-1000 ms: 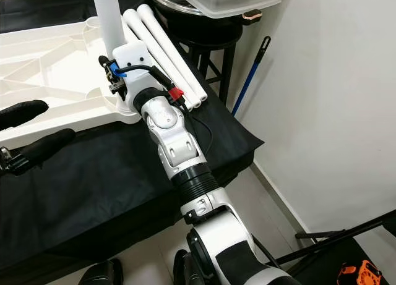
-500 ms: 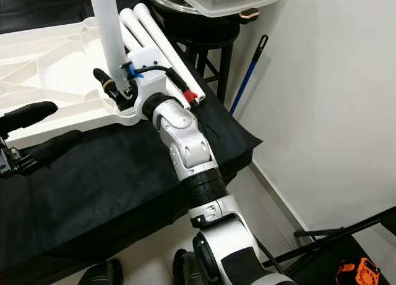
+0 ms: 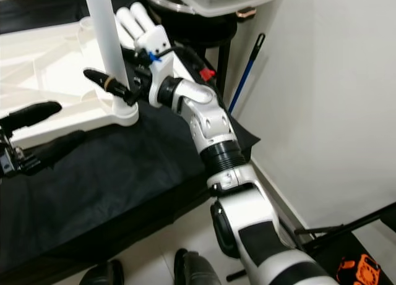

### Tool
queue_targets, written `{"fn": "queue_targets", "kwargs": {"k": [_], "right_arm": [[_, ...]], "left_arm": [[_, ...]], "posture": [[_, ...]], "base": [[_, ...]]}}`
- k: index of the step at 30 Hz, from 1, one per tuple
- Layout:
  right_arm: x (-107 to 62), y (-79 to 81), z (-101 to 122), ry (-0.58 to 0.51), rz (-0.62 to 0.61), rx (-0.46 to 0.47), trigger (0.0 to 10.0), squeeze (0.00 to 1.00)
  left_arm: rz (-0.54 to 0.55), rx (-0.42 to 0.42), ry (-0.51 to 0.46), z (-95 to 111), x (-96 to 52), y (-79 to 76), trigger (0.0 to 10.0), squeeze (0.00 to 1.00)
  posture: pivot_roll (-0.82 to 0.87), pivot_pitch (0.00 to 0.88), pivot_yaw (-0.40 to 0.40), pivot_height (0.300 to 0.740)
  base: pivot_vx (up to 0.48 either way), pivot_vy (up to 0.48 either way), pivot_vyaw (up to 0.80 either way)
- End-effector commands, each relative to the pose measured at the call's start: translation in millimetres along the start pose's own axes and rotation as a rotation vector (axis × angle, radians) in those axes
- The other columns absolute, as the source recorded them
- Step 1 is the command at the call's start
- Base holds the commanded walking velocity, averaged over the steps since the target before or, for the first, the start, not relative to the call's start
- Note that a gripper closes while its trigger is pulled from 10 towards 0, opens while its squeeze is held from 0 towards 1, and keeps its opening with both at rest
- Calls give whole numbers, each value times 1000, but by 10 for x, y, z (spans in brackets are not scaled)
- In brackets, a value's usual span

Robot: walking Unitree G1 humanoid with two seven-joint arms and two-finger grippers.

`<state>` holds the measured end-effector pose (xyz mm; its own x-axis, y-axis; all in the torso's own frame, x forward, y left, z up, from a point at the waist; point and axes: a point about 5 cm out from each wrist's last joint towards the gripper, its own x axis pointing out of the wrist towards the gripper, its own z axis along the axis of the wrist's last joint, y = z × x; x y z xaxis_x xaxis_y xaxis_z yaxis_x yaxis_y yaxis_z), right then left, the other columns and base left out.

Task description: Building children table

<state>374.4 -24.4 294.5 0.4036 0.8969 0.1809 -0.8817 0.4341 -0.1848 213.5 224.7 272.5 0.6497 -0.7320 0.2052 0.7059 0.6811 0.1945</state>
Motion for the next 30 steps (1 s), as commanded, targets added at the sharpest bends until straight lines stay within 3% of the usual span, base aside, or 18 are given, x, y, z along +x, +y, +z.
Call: {"fn": "queue_targets", "kwargs": {"k": [1, 12, 14, 15, 16, 30], "right_arm": [[15, -43, 34, 2, 29, -25, 10000, 0], [59, -50, 95, 17, 167, -39, 10000, 0], [59, -59, 92, 19, 167, -41, 9608, 0], [53, -71, 86, 24, 166, -44, 7020, 0], [44, -90, 81, 31, 152, -50, 0, 0], [31, -160, 111, -8, 70, -81, 0, 0]], "left_arm": [[-29, 3, 19, 27, -6, -60, 10000, 0], [-34, 0, 29, 62, -14, -76, 10000, 0], [-35, 0, 29, 64, -14, -79, 10000, 0], [-33, 1, 30, 72, -22, -79, 10000, 0], [-30, 3, 32, 78, -30, -75, 10000, 0], [-24, 5, 29, 89, -9, -63, 10000, 0]], "posture": [[90, 263, -105, 740], [101, 294, -100, 740], [101, 294, -100, 740], [102, 297, -101, 740], [102, 297, -101, 740], [90, 282, -103, 740]], "base": [[0, 0, 0], [0, 0, 0], [0, 0, 0], [0, 0, 0], [0, 0, 0], [0, 0, 0]]}}
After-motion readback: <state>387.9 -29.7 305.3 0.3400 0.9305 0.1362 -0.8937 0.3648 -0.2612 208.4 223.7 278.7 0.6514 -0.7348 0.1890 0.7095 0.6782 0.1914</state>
